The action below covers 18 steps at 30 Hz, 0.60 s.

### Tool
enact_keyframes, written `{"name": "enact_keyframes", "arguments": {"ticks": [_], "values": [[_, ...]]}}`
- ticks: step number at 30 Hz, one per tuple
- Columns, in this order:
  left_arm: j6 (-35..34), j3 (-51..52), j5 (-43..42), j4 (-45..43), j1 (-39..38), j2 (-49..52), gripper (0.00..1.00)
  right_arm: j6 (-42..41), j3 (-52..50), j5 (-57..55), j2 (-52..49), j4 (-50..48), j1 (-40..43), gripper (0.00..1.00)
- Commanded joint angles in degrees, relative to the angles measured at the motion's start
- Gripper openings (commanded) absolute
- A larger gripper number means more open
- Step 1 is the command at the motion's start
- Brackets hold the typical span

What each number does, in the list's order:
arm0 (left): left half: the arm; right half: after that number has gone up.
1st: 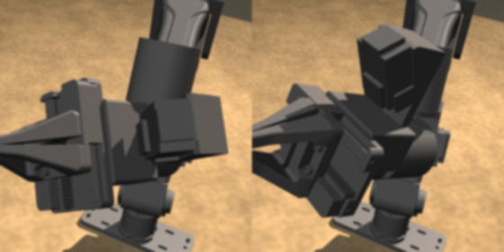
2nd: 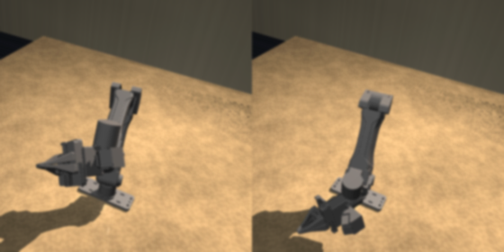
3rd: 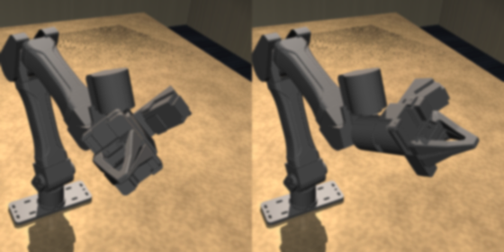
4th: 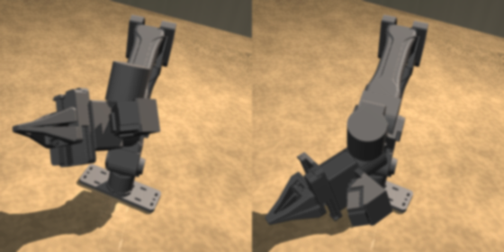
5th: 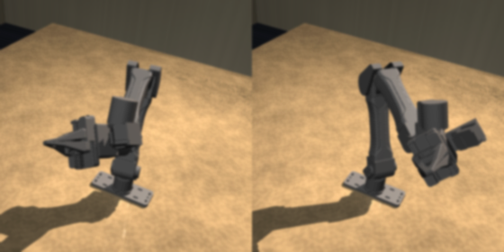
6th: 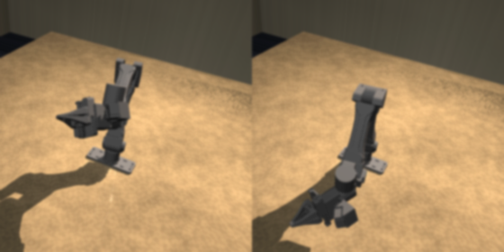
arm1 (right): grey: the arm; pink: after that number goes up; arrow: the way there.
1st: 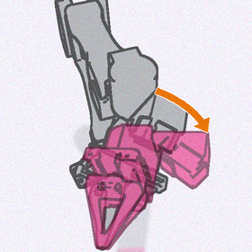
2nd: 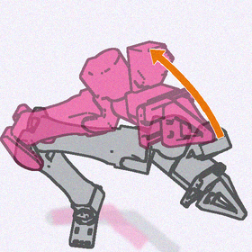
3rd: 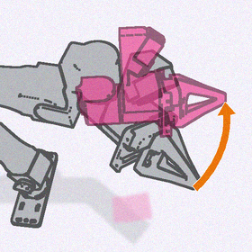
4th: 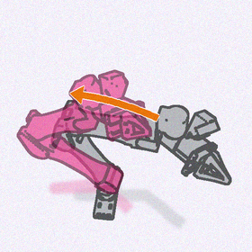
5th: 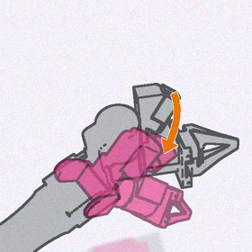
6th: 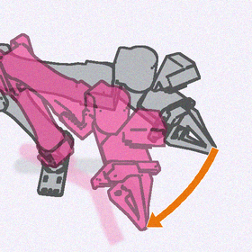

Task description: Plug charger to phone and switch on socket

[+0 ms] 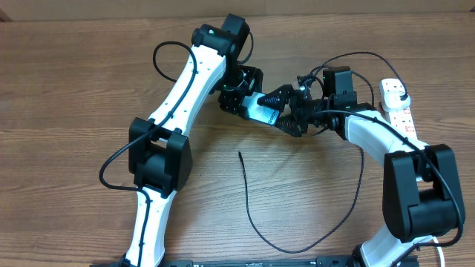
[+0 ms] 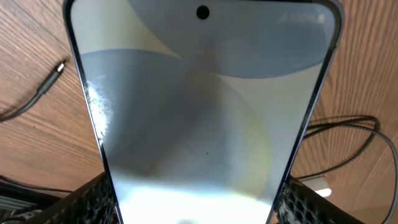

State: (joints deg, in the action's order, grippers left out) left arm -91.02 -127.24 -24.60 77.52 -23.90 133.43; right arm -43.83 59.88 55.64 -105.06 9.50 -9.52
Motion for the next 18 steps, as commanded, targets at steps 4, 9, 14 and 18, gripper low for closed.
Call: {"name": "enact_keyframes", "arguments": {"ticks": [4,9,14,18], "values": [[-2.01,-1.57,-0.50,-0.02,-1.27,-0.04,0.04,2.32,0.57,-2.36,0.46,-0.17,-0.28,0.69],[-2.08,-1.57,-0.50,-0.02,-1.70,-0.04,0.04,2.32,0.55,-2.91,0.46,-0.17,-0.31,0.43],[-2.89,-1.57,-1.07,0.04,-2.10,-0.04,0.04,2.36,0.52,-4.26,0.46,-0.22,-0.57,0.34],[-3.45,-1.57,-2.34,-0.02,-2.45,-0.04,0.04,2.36,0.52,-5.92,0.46,-0.35,-1.31,0.34]]}}
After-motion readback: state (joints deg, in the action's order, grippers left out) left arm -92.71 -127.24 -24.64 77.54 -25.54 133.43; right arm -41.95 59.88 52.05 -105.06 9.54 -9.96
